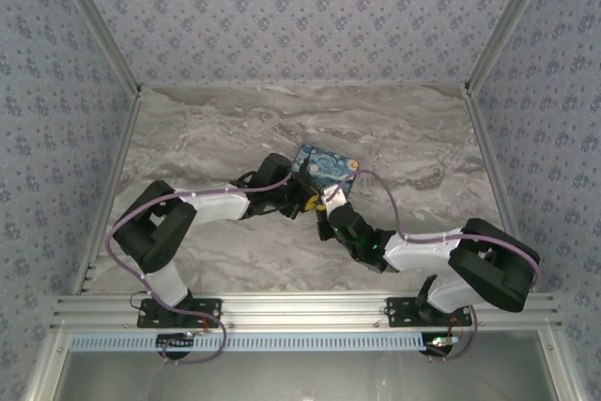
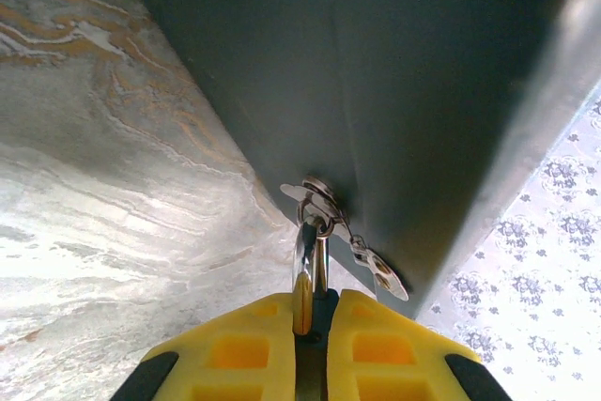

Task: Unlock the padlock with the key

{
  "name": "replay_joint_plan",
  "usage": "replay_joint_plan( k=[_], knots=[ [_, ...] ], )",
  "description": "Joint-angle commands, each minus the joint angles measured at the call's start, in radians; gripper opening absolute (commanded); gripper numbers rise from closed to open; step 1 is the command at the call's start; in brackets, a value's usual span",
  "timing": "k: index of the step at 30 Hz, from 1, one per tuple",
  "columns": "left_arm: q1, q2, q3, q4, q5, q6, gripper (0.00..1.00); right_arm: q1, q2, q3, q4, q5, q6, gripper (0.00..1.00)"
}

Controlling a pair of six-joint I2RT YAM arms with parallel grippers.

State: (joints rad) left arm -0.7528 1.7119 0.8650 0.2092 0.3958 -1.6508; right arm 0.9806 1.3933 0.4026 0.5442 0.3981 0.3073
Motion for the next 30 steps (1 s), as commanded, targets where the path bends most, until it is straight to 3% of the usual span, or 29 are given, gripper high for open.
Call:
replay_joint_plan(
  k=[1, 9, 20, 30],
  knots=[
    [-0.012, -0.006, 0.01, 0.052, 0.058, -0.009, 0.0, 0.004, 0.019, 0.011, -0.007, 0.015, 0.203, 0.0],
    [-0.01, -0.009, 0.002, 0.047, 0.048, 0.014, 0.16, 0.001, 0.035, 0.01, -0.053, 0.018, 0.372, 0.0],
    [0.031, -0.108, -0.023, -0.044, 0.005, 0.099, 0.57, -0.024, 0.034, -0.047, 0.022, -0.04, 0.491, 0.0],
    [0.107, -0.296, -0.025, -0.248, -0.141, 0.292, 0.7, -0.109, 0.022, -0.113, 0.132, -0.189, 0.678, 0.0]
  ],
)
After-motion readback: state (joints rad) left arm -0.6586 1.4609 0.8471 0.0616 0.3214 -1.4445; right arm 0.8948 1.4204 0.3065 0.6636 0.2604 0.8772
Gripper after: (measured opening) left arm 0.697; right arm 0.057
